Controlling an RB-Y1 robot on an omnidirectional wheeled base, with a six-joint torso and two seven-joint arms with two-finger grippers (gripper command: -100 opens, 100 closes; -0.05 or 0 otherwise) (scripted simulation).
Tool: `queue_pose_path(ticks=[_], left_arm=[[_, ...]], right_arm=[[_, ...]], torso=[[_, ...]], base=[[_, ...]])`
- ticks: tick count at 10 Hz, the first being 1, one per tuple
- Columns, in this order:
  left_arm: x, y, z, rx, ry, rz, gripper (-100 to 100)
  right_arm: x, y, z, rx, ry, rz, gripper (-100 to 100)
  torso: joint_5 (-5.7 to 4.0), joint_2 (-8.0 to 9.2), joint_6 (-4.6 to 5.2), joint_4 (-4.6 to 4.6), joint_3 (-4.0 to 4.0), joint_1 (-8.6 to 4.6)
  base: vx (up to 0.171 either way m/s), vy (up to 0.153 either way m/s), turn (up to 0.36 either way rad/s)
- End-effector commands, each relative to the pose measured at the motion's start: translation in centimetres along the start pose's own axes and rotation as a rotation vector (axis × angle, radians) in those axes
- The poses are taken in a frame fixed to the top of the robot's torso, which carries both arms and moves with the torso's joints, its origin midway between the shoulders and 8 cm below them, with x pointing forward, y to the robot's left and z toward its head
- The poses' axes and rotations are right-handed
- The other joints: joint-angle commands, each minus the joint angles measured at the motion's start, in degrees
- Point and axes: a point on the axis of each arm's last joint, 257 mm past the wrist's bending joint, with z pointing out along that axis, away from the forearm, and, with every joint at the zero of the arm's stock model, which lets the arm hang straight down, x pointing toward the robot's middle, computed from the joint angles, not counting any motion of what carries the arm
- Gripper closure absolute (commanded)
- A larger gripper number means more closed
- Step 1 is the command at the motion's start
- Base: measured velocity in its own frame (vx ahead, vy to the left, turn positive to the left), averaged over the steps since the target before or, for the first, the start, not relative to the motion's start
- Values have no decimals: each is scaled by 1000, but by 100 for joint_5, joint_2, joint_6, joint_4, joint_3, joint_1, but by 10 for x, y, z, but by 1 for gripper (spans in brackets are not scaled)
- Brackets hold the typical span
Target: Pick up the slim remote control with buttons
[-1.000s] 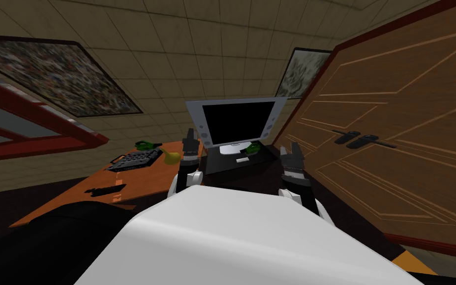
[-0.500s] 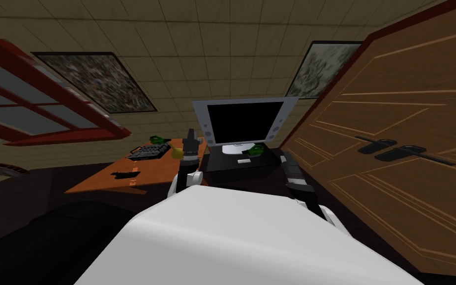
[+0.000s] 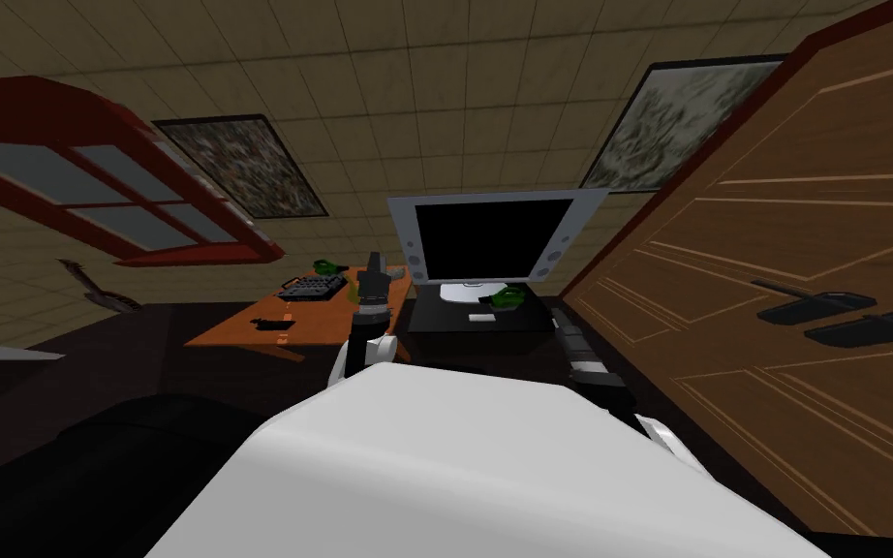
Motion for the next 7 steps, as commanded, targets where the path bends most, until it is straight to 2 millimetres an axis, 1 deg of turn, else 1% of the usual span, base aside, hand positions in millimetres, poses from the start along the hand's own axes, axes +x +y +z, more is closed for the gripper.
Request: queue_pose_path(ticks=[1,2,3,4,5,6,7], left_arm=[[0,0,0,0,0,0,0],[0,0,0,0,0,0,0],[0,0,0,0,0,0,0],[0,0,0,0,0,0,0],[0,0,0,0,0,0,0],[0,0,0,0,0,0,0],[0,0,0,0,0,0,0]], right_arm=[[4,-18,-6,34,23,-27,-100],[7,-36,-15,73,65,-82,-100],[8,-44,-18,91,68,-81,-100],[10,-63,-28,129,112,-137,-100],[11,-71,-32,148,115,-136,-100],[13,-87,-43,179,161,-191,-100],[13,-98,-49,204,165,-190,-100]], torso=[[0,0,0,0,0,0],[-1,1,4,0,0,2],[0,4,0,1,2,-1],[-1,3,4,1,2,1],[0,2,-1,1,1,3],[0,1,5,0,1,4],[0,0,-1,0,0,2]], base=[[-3,-47,129],[-12,-48,265],[-11,-46,133],[-9,-37,322],[-8,-39,158],[-9,-40,282],[-5,-43,171]])
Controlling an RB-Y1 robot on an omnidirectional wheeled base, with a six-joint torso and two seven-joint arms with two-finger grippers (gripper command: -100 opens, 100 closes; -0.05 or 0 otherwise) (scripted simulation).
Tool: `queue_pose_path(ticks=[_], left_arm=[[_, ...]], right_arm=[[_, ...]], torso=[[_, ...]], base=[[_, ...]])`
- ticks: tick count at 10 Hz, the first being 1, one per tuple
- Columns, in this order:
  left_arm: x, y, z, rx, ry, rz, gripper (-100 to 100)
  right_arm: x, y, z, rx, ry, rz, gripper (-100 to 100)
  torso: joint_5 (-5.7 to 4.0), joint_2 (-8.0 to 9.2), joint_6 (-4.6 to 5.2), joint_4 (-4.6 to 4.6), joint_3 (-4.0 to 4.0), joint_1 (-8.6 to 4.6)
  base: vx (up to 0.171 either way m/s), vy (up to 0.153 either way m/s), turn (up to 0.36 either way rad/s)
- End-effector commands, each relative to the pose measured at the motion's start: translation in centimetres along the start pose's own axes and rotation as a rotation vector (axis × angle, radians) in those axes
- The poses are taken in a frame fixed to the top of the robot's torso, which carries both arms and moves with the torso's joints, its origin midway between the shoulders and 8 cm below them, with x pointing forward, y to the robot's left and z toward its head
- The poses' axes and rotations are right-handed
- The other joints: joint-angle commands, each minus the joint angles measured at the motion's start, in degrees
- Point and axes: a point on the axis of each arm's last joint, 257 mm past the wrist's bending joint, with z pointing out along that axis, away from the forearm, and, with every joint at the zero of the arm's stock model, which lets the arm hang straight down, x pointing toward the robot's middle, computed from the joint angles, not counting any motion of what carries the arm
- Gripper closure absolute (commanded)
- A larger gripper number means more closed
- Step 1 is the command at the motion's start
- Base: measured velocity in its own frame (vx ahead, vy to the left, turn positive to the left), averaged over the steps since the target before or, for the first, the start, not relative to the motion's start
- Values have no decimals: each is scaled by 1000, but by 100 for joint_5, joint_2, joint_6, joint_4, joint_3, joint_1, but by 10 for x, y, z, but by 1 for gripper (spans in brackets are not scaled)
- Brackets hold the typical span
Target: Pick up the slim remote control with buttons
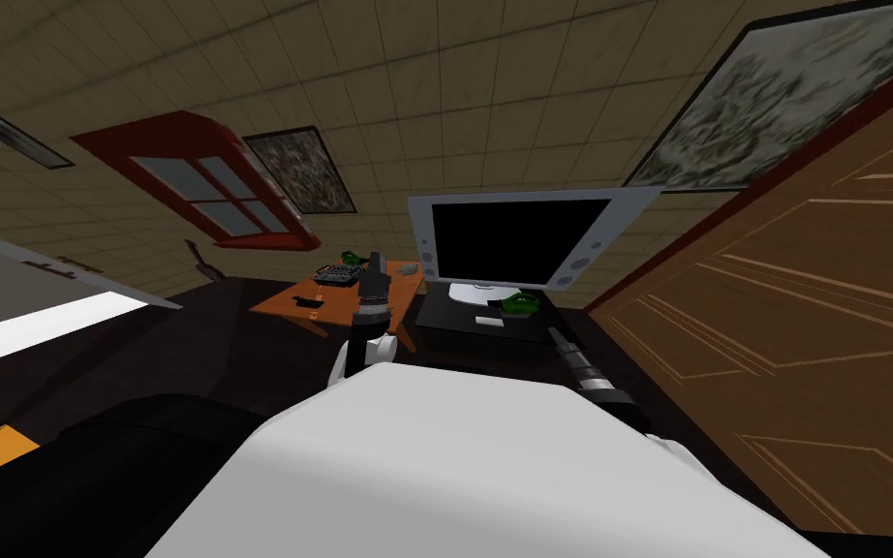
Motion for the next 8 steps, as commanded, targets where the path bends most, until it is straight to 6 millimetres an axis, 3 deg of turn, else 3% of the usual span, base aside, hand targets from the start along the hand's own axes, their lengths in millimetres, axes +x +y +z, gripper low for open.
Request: queue_pose_path(ticks=[1,4,8], left_arm=[[0,0,0,0,0,0,0],[0,0,0,0,0,0,0],[0,0,0,0,0,0,0]], right_arm=[[4,-26,-10,47,54,-64,-100],[14,-62,-26,118,112,-116,-100],[30,-123,-62,235,229,-220,-100]], torso=[[0,0,0,0,0,0],[1,0,-6,1,0,1],[1,-6,-4,-1,-3,6]], base=[[-7,-37,398],[-11,-36,205],[-4,-24,273]])
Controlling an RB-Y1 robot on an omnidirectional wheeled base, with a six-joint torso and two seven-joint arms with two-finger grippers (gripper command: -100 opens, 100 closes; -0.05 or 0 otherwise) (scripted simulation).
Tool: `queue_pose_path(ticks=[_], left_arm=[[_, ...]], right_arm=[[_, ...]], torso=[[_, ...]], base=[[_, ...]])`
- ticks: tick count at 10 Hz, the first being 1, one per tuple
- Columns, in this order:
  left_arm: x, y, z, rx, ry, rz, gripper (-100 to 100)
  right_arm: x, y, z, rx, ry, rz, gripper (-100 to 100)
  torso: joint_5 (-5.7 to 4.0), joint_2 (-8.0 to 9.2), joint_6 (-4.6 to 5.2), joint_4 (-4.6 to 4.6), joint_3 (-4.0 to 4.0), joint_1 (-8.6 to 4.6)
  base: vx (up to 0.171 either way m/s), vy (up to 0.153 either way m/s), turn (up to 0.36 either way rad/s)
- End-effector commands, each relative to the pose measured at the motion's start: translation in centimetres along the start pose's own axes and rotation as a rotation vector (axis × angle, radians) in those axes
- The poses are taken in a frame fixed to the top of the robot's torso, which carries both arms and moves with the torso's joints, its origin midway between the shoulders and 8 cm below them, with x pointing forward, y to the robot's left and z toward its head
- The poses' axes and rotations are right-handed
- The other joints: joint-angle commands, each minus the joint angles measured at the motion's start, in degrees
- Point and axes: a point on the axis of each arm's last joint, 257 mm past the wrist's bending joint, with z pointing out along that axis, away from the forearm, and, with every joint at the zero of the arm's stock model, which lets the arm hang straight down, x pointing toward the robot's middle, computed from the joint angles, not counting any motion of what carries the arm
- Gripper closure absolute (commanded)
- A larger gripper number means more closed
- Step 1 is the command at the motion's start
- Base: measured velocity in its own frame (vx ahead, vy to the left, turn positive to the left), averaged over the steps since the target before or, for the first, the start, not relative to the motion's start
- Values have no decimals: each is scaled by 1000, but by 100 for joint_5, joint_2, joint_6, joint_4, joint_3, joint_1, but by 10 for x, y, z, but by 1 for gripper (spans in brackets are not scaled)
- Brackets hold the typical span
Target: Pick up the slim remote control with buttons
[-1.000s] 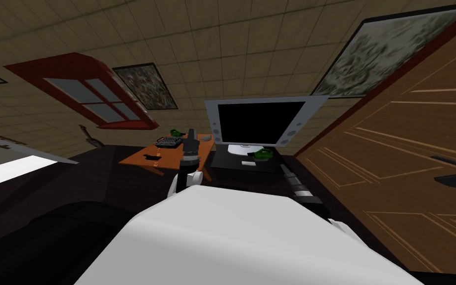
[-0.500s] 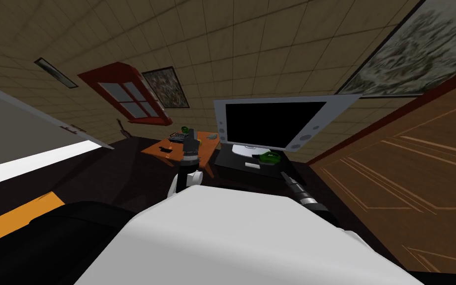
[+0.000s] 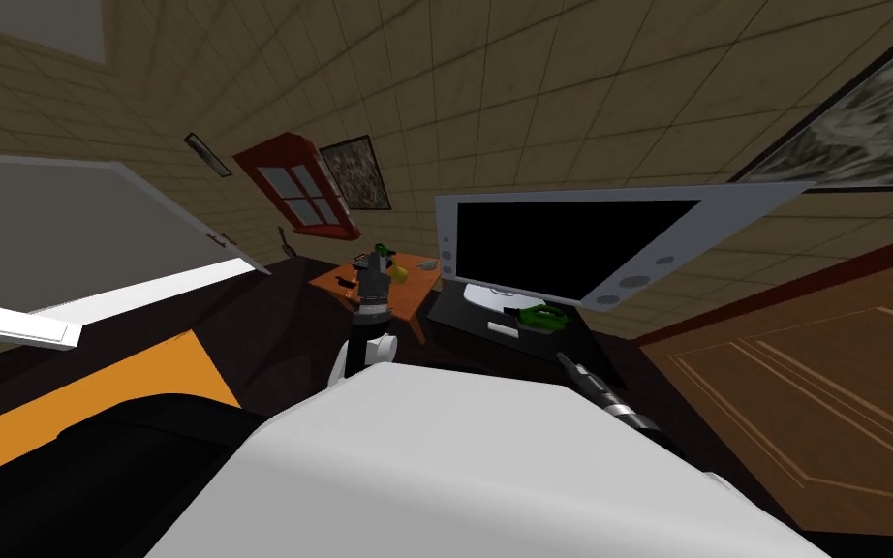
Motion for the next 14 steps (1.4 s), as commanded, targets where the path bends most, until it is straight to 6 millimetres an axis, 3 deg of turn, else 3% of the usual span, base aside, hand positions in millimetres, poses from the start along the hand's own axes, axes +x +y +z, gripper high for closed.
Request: queue_pose_path(ticks=[1,8,13,14], left_arm=[[0,0,0,0,0,0,0],[0,0,0,0,0,0,0],[0,0,0,0,0,0,0],[0,0,0,0,0,0,0]], right_arm=[[15,-24,-11,41,60,-61,-100],[65,-115,-59,204,258,-201,-100],[101,-172,-104,285,440,-330,-100],[102,-174,-107,291,443,-329,-100]], torso=[[0,0,0,0,0,0],[1,-7,-6,-1,-4,6],[2,-11,4,-2,-6,8],[3,-13,-1,-2,-7,9]], base=[[-5,-22,312],[3,-14,302],[13,-5,300],[17,-7,273]])
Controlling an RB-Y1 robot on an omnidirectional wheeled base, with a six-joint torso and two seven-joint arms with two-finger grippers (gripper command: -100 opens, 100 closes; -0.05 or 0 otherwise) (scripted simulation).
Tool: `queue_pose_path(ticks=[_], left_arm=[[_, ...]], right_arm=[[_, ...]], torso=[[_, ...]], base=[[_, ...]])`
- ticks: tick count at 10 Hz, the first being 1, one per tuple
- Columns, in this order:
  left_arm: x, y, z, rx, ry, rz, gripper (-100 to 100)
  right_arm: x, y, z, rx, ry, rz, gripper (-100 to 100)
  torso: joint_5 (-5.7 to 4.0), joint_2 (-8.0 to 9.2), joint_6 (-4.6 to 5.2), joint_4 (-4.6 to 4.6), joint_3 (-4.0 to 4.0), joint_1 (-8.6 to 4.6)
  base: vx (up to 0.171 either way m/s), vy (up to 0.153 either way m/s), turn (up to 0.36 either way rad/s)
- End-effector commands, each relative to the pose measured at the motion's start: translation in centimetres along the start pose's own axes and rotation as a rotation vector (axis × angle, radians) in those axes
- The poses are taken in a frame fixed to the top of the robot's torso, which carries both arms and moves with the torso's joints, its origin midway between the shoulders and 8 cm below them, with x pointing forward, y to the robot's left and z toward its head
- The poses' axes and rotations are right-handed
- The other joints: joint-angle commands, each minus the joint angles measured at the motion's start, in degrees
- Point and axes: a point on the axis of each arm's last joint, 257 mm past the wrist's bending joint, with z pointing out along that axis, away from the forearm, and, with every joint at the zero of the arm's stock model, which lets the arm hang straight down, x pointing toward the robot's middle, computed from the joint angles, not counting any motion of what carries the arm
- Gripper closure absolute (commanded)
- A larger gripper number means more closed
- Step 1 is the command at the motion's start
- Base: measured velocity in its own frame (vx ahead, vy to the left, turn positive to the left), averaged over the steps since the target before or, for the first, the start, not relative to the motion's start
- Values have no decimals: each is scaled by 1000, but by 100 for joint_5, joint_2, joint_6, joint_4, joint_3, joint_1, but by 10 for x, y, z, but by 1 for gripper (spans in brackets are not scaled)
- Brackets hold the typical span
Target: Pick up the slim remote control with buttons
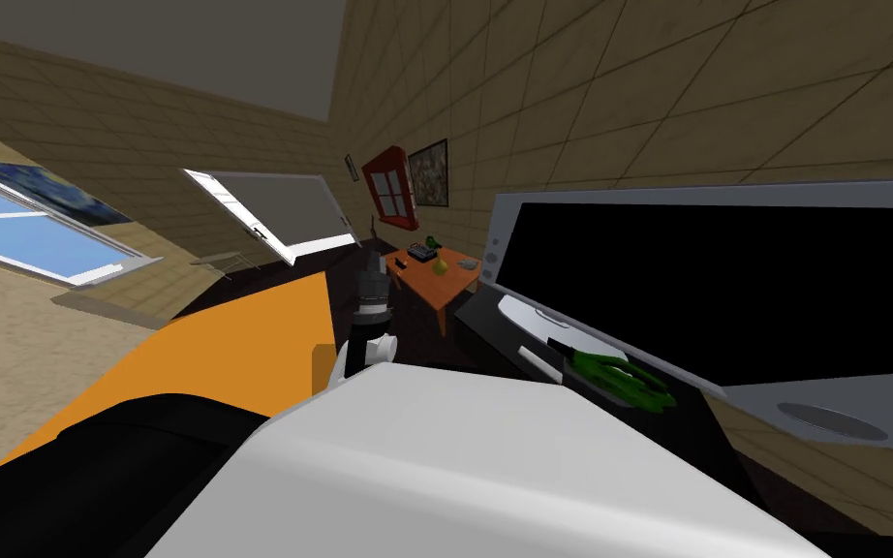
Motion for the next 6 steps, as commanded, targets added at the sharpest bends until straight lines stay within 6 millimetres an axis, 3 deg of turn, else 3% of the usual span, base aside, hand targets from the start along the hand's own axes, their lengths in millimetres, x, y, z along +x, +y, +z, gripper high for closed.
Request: queue_pose_path(ticks=[1,3,4,6], left_arm=[[0,0,0,0,0,0,0],[0,0,0,0,0,0,0],[0,0,0,0,0,0,0],[0,0,0,0,0,0,0]], right_arm=[[13,-11,-4,21,25,0,-100],[34,-25,-9,42,85,-41,-100],[36,-27,-10,46,89,-40,-100],[56,-39,-16,61,146,-79,-100]], torso=[[0,0,0,0,0,0],[1,1,-6,1,1,5],[1,0,3,0,0,2],[2,1,-6,1,1,7]], base=[[8,-5,21],[17,2,310],[11,-1,-21],[13,3,299]])
